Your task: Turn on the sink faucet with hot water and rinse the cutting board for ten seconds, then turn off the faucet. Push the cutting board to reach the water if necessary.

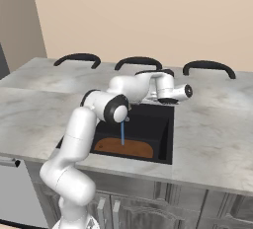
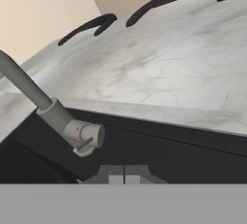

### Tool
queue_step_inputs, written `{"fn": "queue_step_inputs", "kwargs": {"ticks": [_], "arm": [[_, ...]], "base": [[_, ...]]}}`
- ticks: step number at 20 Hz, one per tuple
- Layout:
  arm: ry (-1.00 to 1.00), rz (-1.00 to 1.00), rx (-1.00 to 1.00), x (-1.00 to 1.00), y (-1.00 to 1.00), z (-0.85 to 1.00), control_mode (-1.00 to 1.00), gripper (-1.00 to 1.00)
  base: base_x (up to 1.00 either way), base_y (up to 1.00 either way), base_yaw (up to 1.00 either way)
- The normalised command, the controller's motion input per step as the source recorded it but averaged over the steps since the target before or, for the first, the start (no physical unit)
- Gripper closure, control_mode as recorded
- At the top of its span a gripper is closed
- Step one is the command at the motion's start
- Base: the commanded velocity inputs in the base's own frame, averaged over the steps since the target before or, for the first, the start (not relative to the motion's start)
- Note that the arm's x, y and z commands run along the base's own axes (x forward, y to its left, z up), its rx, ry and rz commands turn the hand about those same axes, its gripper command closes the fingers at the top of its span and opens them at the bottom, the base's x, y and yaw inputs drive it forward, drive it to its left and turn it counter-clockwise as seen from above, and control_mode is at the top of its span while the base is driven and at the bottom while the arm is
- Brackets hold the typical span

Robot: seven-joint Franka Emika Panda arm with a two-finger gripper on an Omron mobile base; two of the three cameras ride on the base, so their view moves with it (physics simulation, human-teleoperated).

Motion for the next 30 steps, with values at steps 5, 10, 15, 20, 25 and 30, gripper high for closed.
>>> {"fn": "queue_step_inputs", "kwargs": {"ticks": [5, 10, 15, 20, 25, 30], "arm": [[0.0, 0.0, 0.0, 0.03, 0.01, -0.15, -1.0, 1.0], [0.0, 0.0, 0.0, 0.0, 0.06, -0.17, -1.0, 1.0], [0.0, 0.0, 0.0, 0.04, 0.1, -0.04, -1.0, 1.0], [0.0, 0.0, 0.0, 0.12, 0.09, 0.0, -1.0, 1.0], [0.0, 0.0, 0.0, 0.07, 0.03, -0.01, -1.0, 1.0], [0.0, 0.0, 0.0, 0.0, 0.12, 0.0, -1.0, 1.0]], "base": [[0.0, 0.0, 0.0], [0.0, 0.0, 0.0], [0.0, 0.0, 0.0], [0.0, 0.0, 0.0], [0.0, 0.0, 0.0], [0.0, 0.0, 0.0]]}}
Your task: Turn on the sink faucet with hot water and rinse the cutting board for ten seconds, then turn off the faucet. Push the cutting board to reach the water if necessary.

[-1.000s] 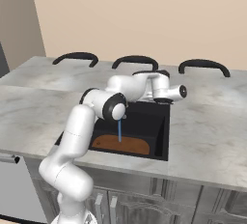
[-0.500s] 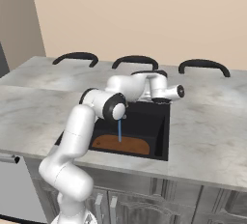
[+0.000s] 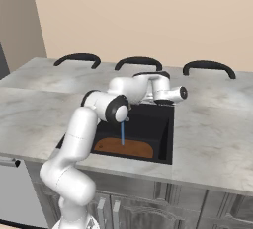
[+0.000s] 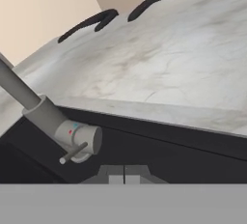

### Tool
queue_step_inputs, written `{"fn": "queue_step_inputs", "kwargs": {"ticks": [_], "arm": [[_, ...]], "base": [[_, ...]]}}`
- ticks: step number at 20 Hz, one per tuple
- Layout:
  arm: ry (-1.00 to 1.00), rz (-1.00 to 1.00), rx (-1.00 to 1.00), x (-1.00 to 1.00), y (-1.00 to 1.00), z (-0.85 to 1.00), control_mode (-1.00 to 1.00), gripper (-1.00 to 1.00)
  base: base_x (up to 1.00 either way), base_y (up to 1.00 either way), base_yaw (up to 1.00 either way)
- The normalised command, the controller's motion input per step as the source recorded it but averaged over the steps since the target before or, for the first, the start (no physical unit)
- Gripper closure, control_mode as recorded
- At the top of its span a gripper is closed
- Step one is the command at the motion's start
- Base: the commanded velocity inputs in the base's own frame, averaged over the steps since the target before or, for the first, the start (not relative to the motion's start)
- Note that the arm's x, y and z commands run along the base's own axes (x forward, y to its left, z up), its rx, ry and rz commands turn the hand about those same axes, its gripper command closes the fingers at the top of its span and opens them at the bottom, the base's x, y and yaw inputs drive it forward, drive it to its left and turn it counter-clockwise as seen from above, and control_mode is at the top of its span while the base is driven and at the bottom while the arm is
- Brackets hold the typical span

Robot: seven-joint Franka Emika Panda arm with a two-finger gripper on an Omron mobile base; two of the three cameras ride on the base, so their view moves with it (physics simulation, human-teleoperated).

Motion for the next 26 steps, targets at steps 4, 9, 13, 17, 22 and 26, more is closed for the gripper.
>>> {"fn": "queue_step_inputs", "kwargs": {"ticks": [4, 9, 13, 17, 22, 26], "arm": [[0.0, 0.0, 0.0, 0.0, 0.18, 0.0, -1.0, 1.0], [0.0, 0.0, 0.0, 0.0, 0.1, -0.11, -1.0, 1.0], [0.0, 0.0, 0.0, 0.01, 0.05, -0.06, -1.0, 1.0], [0.0, 0.0, 0.0, 0.02, 0.21, -0.06, -1.0, 1.0], [0.0, 0.0, 0.0, 0.0, 0.19, 0.0, -1.0, 1.0], [0.0, 0.0, 0.0, 0.0, 0.18, 0.0, -1.0, 1.0]], "base": [[0.0, 0.0, 0.0], [0.0, 0.0, 0.0], [0.0, 0.0, 0.0], [0.0, 0.0, 0.0], [0.0, 0.0, 0.0], [0.0, 0.0, 0.0]]}}
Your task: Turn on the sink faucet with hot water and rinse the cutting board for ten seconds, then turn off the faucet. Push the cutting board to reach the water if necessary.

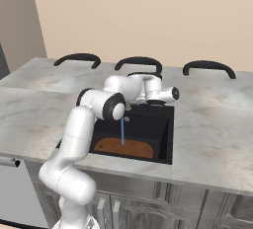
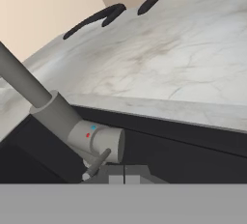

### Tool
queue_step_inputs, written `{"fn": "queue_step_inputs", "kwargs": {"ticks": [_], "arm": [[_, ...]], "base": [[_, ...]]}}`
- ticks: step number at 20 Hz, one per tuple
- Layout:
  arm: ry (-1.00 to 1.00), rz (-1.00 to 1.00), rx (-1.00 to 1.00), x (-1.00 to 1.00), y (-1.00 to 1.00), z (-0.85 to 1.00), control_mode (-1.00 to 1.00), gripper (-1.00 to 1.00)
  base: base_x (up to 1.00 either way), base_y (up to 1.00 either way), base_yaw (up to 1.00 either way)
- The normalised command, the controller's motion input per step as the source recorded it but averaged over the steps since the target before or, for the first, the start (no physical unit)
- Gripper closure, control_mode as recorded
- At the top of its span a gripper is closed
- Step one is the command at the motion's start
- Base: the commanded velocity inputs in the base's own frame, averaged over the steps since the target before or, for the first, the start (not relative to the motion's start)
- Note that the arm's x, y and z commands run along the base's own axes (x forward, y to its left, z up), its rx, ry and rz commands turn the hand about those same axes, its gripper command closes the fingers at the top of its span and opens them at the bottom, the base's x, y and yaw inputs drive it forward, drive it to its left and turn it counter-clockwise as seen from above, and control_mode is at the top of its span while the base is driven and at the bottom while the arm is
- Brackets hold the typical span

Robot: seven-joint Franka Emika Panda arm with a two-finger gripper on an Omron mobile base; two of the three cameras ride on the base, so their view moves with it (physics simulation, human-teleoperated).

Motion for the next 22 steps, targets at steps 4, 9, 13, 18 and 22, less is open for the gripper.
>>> {"fn": "queue_step_inputs", "kwargs": {"ticks": [4, 9, 13, 18, 22], "arm": [[0.0, 0.0, 0.0, 0.0, 0.14, 0.0, -1.0, 1.0], [0.0, 0.0, 0.0, 0.0, 0.12, 0.0, -1.0, 1.0], [0.0, 0.0, 0.0, 0.0, 0.12, 0.0, -1.0, 1.0], [0.0, 0.0, 0.0, 0.0, 0.22, 0.0, -1.0, 1.0], [0.0, 0.0, 0.0, 0.0, 0.3, -0.02, -1.0, 1.0]], "base": [[0.0, 0.0, 0.0], [0.0, 0.0, 0.0], [0.0, 0.0, 0.0], [0.0, 0.0, 0.0], [0.0, 0.0, 0.0]]}}
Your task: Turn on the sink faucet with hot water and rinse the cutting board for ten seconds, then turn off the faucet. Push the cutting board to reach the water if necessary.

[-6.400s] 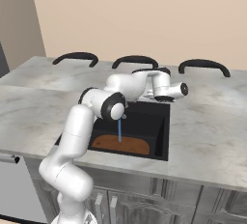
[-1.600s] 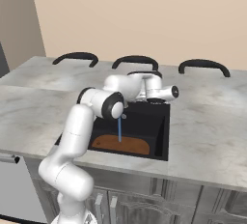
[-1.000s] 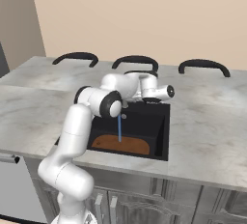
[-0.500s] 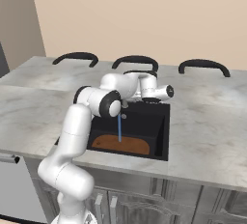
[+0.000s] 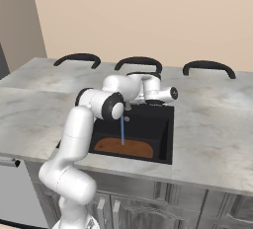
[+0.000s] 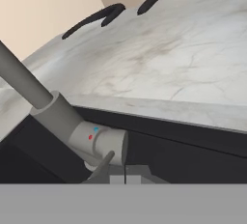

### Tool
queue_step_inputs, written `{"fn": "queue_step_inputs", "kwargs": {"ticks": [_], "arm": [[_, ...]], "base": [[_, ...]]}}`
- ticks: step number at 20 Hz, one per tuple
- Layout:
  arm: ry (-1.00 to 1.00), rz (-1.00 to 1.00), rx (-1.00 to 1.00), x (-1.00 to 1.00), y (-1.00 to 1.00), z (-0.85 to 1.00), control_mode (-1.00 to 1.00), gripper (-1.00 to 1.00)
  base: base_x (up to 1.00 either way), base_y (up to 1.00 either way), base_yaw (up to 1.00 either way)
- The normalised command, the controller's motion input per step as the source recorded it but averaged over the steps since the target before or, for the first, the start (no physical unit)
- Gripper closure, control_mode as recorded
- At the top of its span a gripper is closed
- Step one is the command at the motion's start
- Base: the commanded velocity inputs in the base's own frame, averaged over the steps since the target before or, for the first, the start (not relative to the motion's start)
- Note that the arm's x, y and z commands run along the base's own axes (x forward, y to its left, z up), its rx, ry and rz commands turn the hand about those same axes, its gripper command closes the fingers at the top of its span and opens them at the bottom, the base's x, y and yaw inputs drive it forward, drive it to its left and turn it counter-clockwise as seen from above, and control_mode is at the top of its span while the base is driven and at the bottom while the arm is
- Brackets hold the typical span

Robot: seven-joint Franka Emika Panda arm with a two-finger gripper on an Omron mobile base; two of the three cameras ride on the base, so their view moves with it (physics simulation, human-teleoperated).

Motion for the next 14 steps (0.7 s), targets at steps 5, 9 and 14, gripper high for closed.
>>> {"fn": "queue_step_inputs", "kwargs": {"ticks": [5, 9, 14], "arm": [[0.0, 0.0, 0.0, 0.0, 0.32, -0.05, -1.0, 1.0], [0.0, 0.0, 0.0, 0.0, 0.32, -0.06, -1.0, 1.0], [0.0, 0.0, 0.0, 0.0, 0.32, -0.09, -1.0, 1.0]], "base": [[0.0, 0.0, 0.0], [0.0, 0.0, 0.0], [0.0, 0.0, 0.0]]}}
